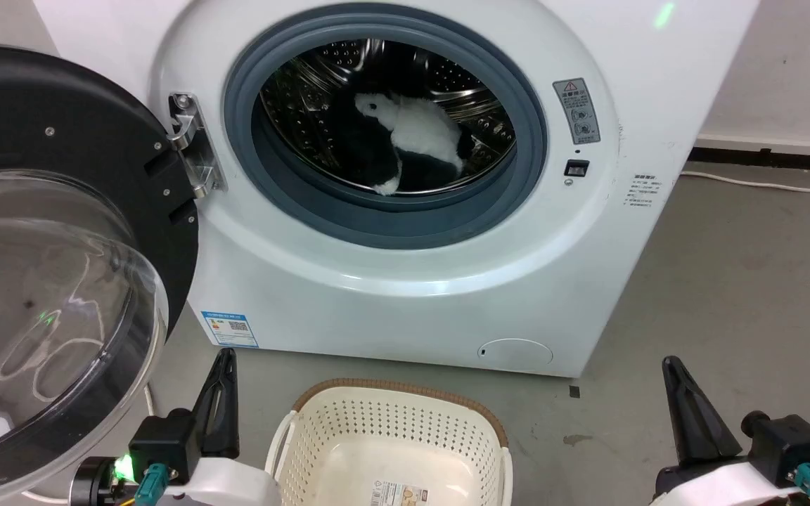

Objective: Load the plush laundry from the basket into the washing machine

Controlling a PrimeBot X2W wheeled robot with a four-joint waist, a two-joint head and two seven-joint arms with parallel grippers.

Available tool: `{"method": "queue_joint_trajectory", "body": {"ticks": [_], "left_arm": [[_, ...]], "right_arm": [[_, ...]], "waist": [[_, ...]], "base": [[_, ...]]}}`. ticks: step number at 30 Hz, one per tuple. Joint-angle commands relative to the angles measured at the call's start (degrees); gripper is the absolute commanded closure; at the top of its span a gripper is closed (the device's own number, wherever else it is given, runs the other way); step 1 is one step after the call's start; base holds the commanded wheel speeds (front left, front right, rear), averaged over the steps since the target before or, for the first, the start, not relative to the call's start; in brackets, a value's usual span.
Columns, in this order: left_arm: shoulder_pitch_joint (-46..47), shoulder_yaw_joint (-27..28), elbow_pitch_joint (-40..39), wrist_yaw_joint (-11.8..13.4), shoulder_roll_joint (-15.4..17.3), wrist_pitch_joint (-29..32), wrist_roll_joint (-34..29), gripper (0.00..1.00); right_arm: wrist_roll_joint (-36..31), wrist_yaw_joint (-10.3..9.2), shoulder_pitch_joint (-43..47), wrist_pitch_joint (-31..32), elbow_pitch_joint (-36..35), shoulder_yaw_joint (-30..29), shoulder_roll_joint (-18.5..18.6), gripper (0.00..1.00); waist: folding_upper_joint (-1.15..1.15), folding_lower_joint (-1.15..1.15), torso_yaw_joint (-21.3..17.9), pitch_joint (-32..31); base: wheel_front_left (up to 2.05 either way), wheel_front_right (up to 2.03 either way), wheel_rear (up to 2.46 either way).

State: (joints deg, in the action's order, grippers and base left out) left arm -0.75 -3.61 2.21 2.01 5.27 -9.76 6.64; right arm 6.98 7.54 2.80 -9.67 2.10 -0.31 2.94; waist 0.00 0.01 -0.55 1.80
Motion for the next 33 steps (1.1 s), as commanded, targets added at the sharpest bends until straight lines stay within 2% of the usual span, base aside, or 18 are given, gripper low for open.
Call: {"method": "queue_joint_trajectory", "body": {"ticks": [1,33], "left_arm": [[0.26,0.19,-0.31,-0.16,-0.15,0.34,-0.41,1.00],[0.48,1.72,-1.16,-0.99,-1.15,4.56,-3.20,1.00]], "right_arm": [[-0.57,-0.02,-0.89,0.23,-0.35,0.06,-0.03,1.00],[-3.44,-0.03,-1.74,4.46,-1.13,0.17,-0.04,1.00]], "waist": [[0.00,0.00,0.01,-0.02],[0.00,-0.01,0.25,-0.82]], "base": [[0.00,0.00,0.00],[0.00,0.00,0.00]]}}
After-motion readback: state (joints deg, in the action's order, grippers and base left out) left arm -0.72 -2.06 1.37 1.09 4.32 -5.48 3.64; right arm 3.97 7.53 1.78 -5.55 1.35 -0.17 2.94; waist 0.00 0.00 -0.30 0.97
